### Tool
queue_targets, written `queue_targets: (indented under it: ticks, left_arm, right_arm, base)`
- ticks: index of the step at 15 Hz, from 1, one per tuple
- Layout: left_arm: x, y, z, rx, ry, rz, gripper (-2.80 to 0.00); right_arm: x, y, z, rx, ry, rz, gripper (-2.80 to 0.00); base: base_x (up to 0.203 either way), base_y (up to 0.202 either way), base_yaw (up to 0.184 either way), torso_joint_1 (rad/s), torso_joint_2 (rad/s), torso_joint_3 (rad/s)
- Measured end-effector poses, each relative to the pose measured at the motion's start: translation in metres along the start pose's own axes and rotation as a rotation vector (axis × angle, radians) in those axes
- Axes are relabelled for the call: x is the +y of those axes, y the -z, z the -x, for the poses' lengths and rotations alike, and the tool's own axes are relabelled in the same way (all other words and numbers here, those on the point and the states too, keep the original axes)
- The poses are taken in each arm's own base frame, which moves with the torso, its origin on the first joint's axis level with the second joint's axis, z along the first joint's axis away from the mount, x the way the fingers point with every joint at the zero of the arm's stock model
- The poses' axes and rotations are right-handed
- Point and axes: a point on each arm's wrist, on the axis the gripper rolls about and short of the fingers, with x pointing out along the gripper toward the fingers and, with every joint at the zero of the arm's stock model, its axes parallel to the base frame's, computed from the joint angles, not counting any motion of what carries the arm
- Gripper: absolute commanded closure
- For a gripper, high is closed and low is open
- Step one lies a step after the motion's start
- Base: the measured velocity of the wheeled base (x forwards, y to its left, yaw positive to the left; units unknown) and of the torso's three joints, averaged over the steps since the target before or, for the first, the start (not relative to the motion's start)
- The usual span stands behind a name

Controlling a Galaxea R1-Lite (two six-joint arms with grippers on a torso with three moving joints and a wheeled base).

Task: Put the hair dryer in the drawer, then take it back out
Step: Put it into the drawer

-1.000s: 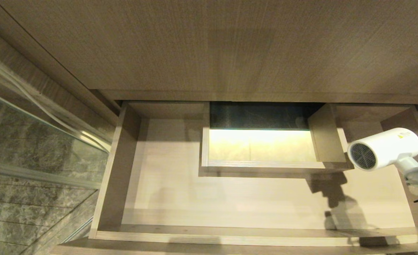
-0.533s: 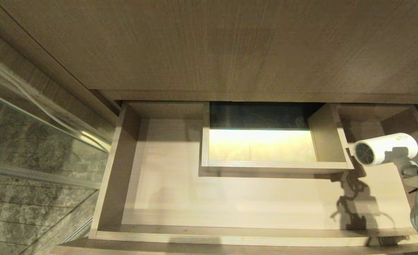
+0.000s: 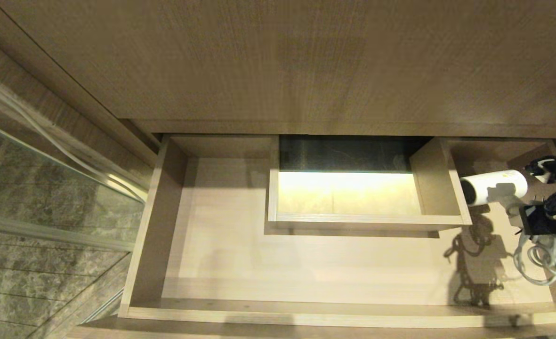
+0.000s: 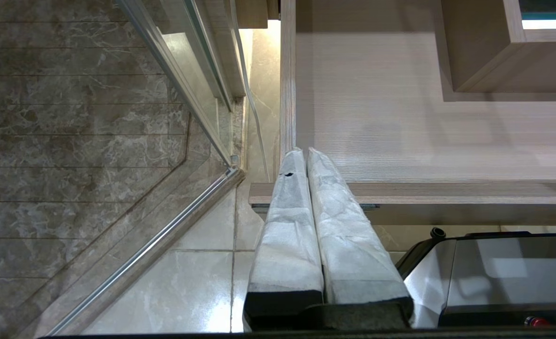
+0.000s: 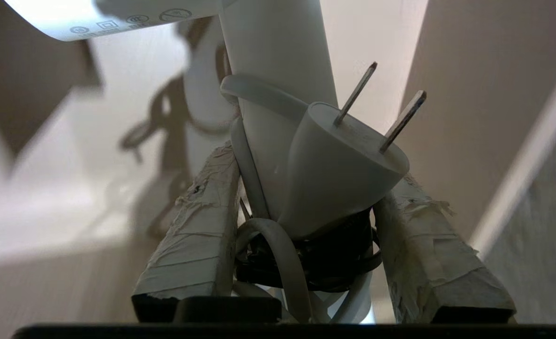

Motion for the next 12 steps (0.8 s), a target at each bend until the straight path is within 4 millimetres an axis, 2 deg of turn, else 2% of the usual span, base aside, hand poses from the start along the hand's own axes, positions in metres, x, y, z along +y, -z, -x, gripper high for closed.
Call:
queue_targets:
  ticks: [5, 8, 9, 12]
  left_arm:
    - [0.000, 0.000, 0.000, 0.000, 0.000, 0.000, 0.00]
    - [0.000, 0.000, 0.000, 0.000, 0.000, 0.000, 0.00]
    - [0.000, 0.000, 0.000, 0.000, 0.000, 0.000, 0.00]
    - [0.000, 0.000, 0.000, 0.000, 0.000, 0.000, 0.00]
  right_arm:
    - [-0.002, -0.015, -0.049, -0.063, 0.023, 0.039, 0.00]
    - [-0.003, -0.024, -0.072, -0.153, 0.055, 0.088, 0.00]
    - [-0.004, -0.024, -0.077, -0.162, 0.061, 0.105, -2.80]
    - [-0.003, -0.023, -0.084, -0.169, 0.066, 0.128, -2.80]
  base:
    - [0.000, 0.000, 0.000, 0.000, 0.00, 0.000]
    - [0.000, 0.000, 0.000, 0.000, 0.00, 0.000]
    - [0.000, 0.000, 0.000, 0.000, 0.00, 0.000]
    - [0.000, 0.000, 0.000, 0.000, 0.00, 0.000]
